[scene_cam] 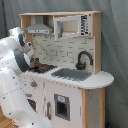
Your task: Play with the kitchen
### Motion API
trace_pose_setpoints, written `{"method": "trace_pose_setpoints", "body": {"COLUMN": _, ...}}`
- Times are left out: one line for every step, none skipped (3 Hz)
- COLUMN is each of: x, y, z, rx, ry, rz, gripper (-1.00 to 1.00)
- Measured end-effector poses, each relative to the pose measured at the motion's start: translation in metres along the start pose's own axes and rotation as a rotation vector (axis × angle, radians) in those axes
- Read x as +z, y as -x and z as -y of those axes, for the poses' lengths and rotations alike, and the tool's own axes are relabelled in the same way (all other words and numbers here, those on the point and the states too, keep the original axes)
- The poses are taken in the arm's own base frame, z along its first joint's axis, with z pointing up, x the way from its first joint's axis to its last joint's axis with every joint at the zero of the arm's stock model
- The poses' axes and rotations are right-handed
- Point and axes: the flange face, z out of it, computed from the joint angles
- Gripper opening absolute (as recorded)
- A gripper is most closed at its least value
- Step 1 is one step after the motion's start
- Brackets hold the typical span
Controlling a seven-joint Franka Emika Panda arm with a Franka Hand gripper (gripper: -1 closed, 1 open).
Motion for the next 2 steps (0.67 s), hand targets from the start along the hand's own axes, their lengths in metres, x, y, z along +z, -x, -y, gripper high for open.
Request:
{"method": "trace_pose_setpoints", "body": {"x": -0.012, "y": 0.009, "z": -0.012, "rx": 0.019, "ry": -0.013, "rz": 0.047, "gripper": -1.0}}
{"method": "trace_pose_setpoints", "body": {"x": -0.014, "y": 0.026, "z": -0.032, "rx": 0.074, "ry": -0.018, "rz": 0.126, "gripper": -1.0}}
